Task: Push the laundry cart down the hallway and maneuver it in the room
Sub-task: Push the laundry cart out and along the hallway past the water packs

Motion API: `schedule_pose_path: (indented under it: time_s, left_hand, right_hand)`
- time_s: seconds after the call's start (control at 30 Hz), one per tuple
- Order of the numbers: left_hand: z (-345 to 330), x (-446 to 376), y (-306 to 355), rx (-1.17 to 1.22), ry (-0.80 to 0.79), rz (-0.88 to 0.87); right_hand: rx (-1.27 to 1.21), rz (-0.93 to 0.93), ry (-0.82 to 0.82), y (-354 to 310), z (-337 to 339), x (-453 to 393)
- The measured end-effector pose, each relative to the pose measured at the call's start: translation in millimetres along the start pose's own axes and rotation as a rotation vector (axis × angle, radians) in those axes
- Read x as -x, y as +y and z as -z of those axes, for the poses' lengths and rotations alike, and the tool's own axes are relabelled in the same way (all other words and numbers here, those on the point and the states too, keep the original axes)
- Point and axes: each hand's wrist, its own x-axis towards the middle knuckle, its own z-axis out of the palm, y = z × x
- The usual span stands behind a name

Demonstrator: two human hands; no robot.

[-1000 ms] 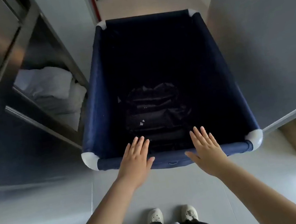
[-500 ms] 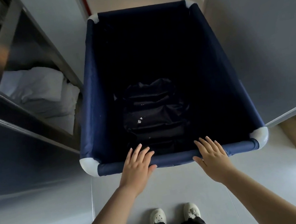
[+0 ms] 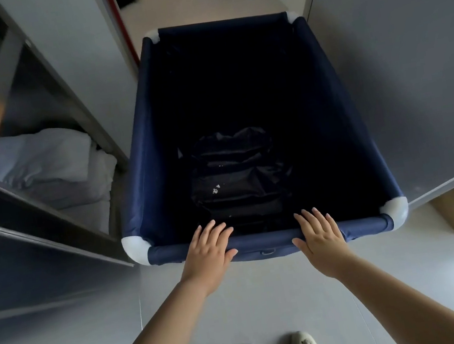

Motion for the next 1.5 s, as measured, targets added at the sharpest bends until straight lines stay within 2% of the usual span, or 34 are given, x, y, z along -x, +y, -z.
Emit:
schedule_pose_path:
  time_s: [0.27, 0.47, 0.97, 1.37, 1.5]
  left_hand:
    - [1.8, -55.2, -26.3, 0.028, -0.057, 0.017]
    - [13.2, -108.0, -44.5, 0.042, -0.025, 0.018]
    - [33.7, -239.7, -98.0, -0.014, -0.016, 0.03]
    - [40.8, -357.8, -161.5, -0.096, -0.083, -0.043]
    - [44.7, -403.6, -181.8, -0.053, -0.089, -0.03]
  right_hand:
    - [0.025, -0.001, -0.018, 6.3, 12.9, -55.8]
    - [0.061, -0.011, -0.056, 13.9, 32.3, -112.1]
    - [0.122, 0.026, 0.006, 36.9, 67.1, -256.7]
    - [0.027, -0.003, 0.058, 35.4, 117.6, -380.6]
    - [0.004, -0.008, 0.103, 38.8, 130.3, -428.1]
